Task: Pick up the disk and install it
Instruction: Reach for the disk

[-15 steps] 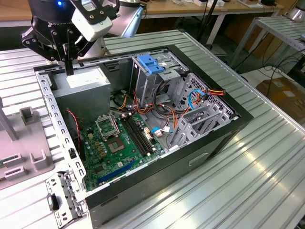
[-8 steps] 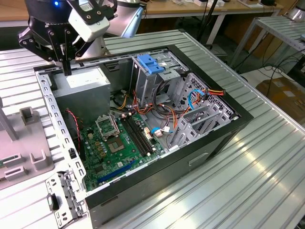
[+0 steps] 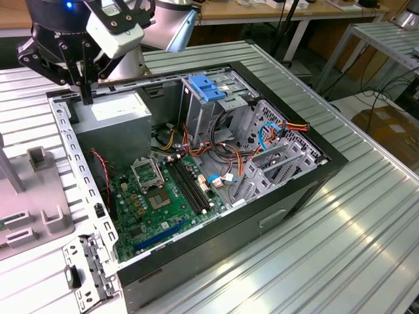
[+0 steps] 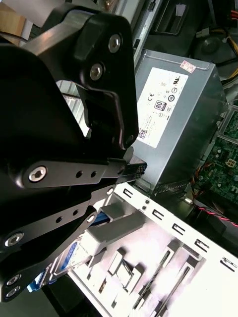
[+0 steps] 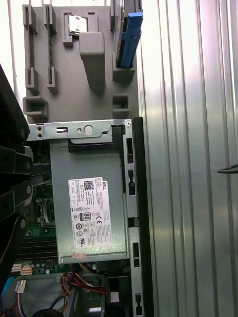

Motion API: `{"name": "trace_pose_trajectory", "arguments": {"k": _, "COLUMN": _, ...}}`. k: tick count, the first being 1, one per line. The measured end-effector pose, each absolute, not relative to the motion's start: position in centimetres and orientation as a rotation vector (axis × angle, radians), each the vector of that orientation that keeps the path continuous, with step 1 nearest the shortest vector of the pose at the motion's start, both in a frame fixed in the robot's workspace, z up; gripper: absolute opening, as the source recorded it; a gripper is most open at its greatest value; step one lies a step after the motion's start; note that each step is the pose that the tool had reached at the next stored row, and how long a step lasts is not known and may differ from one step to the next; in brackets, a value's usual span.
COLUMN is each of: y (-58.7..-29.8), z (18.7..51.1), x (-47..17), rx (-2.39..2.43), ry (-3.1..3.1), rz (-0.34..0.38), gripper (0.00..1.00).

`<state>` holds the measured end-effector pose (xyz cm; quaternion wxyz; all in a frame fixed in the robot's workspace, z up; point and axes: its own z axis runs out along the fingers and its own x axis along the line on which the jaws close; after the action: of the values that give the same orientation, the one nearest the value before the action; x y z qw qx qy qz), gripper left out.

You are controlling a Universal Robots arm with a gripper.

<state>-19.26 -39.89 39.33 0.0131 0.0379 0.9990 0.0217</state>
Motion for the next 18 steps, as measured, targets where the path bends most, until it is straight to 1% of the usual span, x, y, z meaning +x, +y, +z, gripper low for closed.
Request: {"name": "trace_pose_trajectory", "arguments": {"k": 18, "y": -39.9, "z": 39.3, "x": -20.7, "rx": 0.118, "ry": 3.112, "rz": 0.068, "gripper": 0.11}}
